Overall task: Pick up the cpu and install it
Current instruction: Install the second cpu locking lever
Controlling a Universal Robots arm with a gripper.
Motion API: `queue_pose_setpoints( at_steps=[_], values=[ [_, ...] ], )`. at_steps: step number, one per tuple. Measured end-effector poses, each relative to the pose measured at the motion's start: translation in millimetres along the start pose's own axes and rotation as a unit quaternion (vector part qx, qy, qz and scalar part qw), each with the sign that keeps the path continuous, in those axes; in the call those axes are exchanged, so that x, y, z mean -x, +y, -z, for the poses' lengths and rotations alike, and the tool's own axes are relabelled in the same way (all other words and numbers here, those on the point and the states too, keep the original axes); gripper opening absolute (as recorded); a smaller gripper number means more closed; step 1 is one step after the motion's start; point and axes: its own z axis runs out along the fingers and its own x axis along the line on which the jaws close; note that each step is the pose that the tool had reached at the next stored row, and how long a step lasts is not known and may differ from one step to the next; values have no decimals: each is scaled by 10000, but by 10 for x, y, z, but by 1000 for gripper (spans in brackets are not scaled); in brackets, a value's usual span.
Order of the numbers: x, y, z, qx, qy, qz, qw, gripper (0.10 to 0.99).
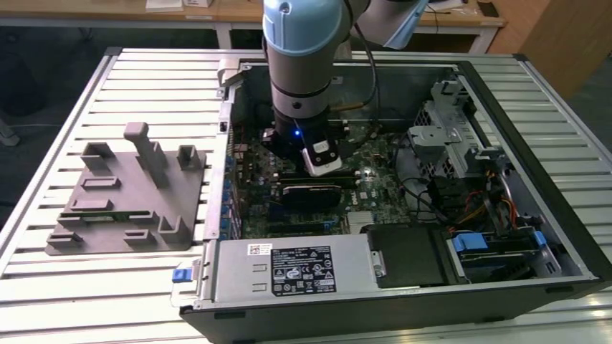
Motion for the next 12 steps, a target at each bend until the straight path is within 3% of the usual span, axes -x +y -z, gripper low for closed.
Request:
queue_pose_setpoints(
  at_steps=[8,12],
  values=[
    [-3,4,-13,65,12,1,10000,106],
    [-3,3,-14,69,13,1,10000,106]
  ],
)
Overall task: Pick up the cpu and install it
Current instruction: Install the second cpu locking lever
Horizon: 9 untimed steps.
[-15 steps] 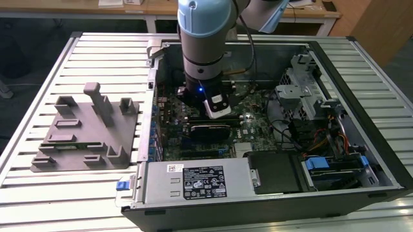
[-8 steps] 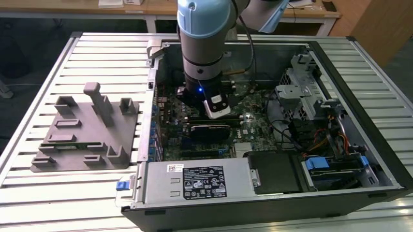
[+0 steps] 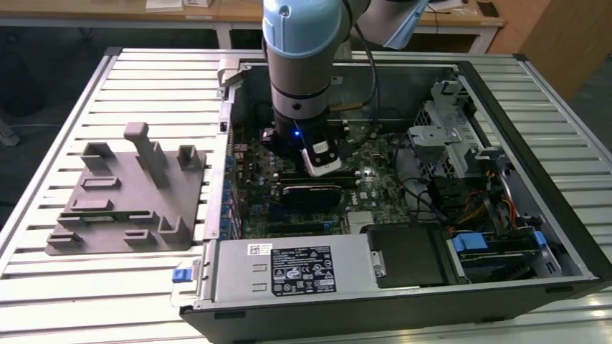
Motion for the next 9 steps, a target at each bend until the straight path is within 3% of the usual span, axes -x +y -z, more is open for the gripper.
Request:
queue_pose_setpoints(
  at_steps=[9],
  values=[
    [1,-6,1,-3,0,0,10000,106]
  ],
)
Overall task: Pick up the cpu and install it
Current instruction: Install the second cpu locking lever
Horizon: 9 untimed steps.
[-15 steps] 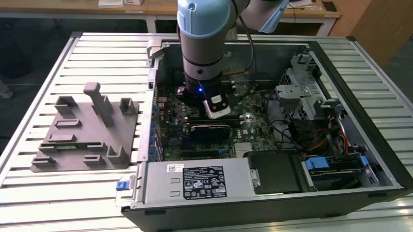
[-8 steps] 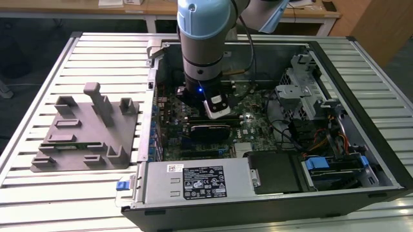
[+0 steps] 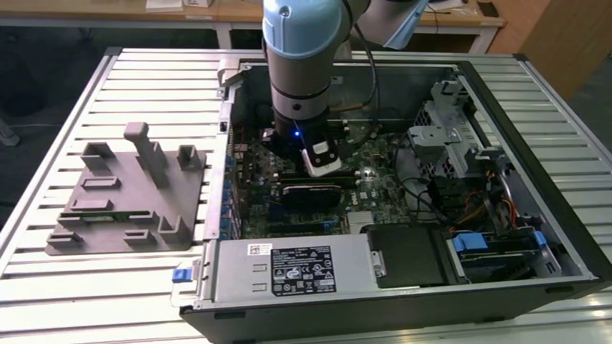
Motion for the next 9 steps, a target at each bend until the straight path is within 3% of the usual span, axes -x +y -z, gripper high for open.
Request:
queue_pose_setpoints(
  at_steps=[9],
  values=[
    [1,18,112,0,0,0,10000,106]
  ],
)
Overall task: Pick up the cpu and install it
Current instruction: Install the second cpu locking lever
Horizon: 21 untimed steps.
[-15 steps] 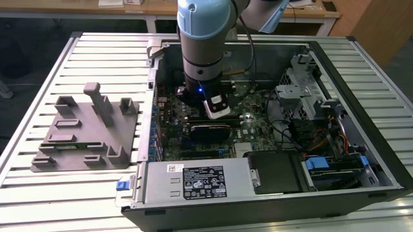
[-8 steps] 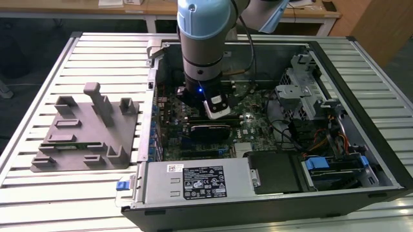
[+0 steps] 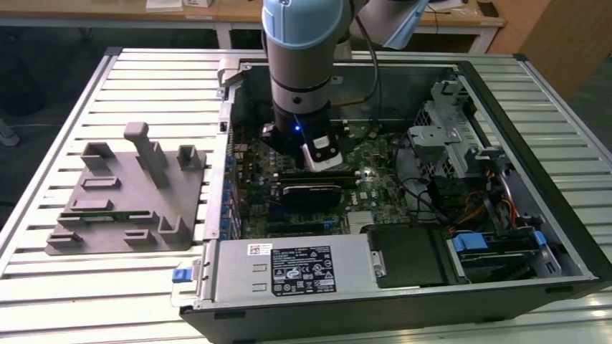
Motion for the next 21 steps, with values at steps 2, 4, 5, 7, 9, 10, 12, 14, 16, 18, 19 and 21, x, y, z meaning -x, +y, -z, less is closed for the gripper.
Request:
queue_pose_setpoints(
  at_steps=[2,4,5,7,9,10,12,14,16,18,19,21],
  values=[
    [2,4,25,0,0,0,10000,106],
    [5,8,43,0,0,0,10000,106],
    [9,10,49,0,0,1,10000,106],
    [18,11,56,0,0,0,10000,106],
    [27,8,61,0,0,0,10000,106],
    [31,5,63,-1,0,0,10000,106],
    [37,-4,66,0,0,0,10000,106],
    [42,-17,69,0,0,0,10000,106],
    [45,-34,71,0,0,0,10000,106],
    [49,-57,76,-2,0,0,10000,106],
    [52,-68,77,-1,0,0,10000,106],
    [56,-92,81,0,0,0,10000,106]
  ],
)
